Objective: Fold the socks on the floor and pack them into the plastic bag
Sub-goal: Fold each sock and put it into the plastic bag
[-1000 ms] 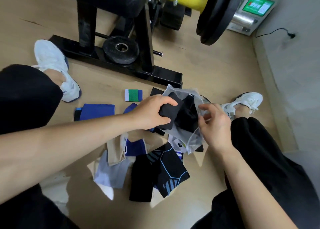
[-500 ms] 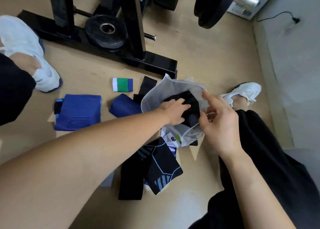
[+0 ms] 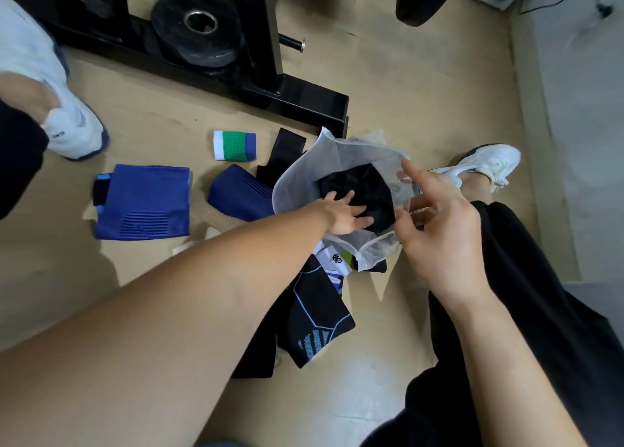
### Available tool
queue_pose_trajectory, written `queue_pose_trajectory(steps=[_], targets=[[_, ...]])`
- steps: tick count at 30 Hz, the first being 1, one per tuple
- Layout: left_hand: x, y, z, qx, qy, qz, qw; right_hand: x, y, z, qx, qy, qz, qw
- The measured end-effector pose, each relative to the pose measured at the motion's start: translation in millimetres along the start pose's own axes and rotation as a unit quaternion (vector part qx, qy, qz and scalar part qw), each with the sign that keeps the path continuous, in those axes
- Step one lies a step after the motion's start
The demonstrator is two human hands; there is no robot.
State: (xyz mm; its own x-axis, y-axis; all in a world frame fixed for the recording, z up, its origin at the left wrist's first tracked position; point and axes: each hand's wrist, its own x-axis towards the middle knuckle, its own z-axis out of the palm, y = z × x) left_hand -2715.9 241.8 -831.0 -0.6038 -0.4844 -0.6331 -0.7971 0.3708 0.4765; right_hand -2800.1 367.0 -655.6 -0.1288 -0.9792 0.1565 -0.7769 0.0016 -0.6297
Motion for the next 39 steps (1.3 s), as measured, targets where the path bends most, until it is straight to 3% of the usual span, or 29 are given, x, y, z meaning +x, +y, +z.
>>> queue_pose_trajectory(steps=[8,11,14,16,19,21,23,25,27,29,32,35,39], targets=[[-24.4,-18.5,-3.4,-0.135,0.062,0.038,0.988,-5.5,1.3,4.3,-0.027,-0.037,-0.012,0.999],[-62.7,-24.1,-8.0,-0.166,0.105,0.100,0.975,-5.3,-0.6,5.5,-0.027,-0.046,-0.019,0.998],[-108.1,-41.7,-5.4,-0.102,0.251,0.156,0.950,-5.8,-3.9,7.4,-0.036,-0.059,-0.026,0.997],[-131.2,-64.5,-2.2,-0.050,0.393,0.175,0.902,-6.0,-5.6,10.1,-0.037,-0.073,-0.036,0.996],[-147.5,-109.0,-1.4,-0.021,0.518,0.105,0.849,-5.3,-6.2,16.5,-0.026,-0.101,-0.036,0.994],[-141.6,-143.1,-2.2,-0.046,0.491,-0.004,0.870,-5.7,-4.3,22.3,-0.033,-0.113,-0.047,0.992],[-129.5,-169.9,1.0,-0.038,0.380,-0.107,0.918,-7.4,-1.1,26.7,-0.043,-0.124,-0.061,0.990],[-118.1,-184.2,6.7,-0.038,0.276,-0.173,0.945,-7.8,1.9,27.7,-0.042,-0.137,-0.062,0.988],[-107.0,-190.5,13.4,-0.096,0.248,-0.221,0.938,-7.1,3.8,27.4,-0.041,-0.143,-0.061,0.987],[-97.7,-194.4,17.4,-0.152,0.268,-0.249,0.918,-6.3,3.0,25.9,-0.043,-0.125,-0.056,0.990],[-96.4,-196.5,15.6,-0.204,0.323,-0.247,0.890,-4.5,-5.0,20.9,-0.050,-0.050,-0.054,0.996],[-108.1,-192.3,7.5,-0.243,0.354,-0.188,0.883,-4.0,-17.0,18.6,-0.050,0.015,-0.082,0.995],[-142.4,-180.0,-19.3,-0.216,0.348,-0.055,0.911,-8.8,-26.7,27.4,-0.006,-0.025,-0.096,0.995]])
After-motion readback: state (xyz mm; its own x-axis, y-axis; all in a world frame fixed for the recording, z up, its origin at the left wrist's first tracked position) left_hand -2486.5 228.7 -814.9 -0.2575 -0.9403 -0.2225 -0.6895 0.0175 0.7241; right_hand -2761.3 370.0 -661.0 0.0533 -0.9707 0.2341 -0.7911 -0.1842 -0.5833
